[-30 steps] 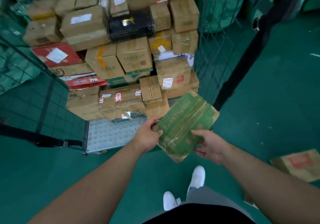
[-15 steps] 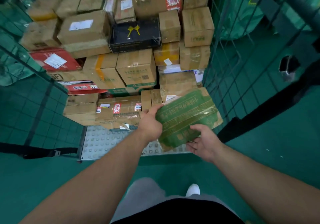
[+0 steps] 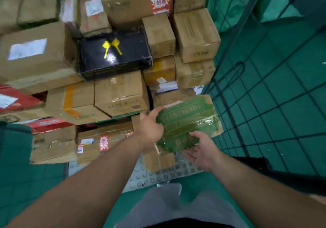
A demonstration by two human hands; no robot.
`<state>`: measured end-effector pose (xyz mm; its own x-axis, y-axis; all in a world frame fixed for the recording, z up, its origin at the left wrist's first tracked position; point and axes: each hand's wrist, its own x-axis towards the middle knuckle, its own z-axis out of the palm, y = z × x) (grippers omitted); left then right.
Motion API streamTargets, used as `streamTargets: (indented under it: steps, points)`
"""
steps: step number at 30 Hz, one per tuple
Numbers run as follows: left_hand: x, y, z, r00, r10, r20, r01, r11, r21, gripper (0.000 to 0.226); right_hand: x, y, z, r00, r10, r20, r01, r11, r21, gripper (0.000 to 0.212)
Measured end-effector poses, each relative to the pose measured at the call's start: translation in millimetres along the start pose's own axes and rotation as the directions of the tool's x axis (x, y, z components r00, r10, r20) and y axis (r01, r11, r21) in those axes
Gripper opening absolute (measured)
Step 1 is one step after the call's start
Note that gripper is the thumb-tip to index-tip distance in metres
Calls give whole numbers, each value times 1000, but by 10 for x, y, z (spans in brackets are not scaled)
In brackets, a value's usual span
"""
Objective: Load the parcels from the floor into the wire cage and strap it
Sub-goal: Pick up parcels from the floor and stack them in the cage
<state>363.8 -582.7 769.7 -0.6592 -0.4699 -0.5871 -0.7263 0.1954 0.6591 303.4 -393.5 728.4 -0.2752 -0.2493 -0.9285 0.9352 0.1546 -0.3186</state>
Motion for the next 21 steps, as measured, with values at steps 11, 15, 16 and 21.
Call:
streamTargets:
  steps: [11,15,16,21]
  points:
    - [1262,195,45,965,78,-250,-23,976,217,84,920,-932,478,992,-124,-33,107,941,-322,35]
    - [1143,64,296,966,105,-235,-7,924,382,75,1067,-828,250,980,-181,-83,107,829,-549,89]
    - [1120,59,327,966,106,-236,1,911,412,73,1074,-842,173,964,-226,-138,115,828,-548,104]
    - [1099,90,279,980,69,-186,52,815,577,78,1018,-1128,-66,847,-498,-188,286,724,-628,69]
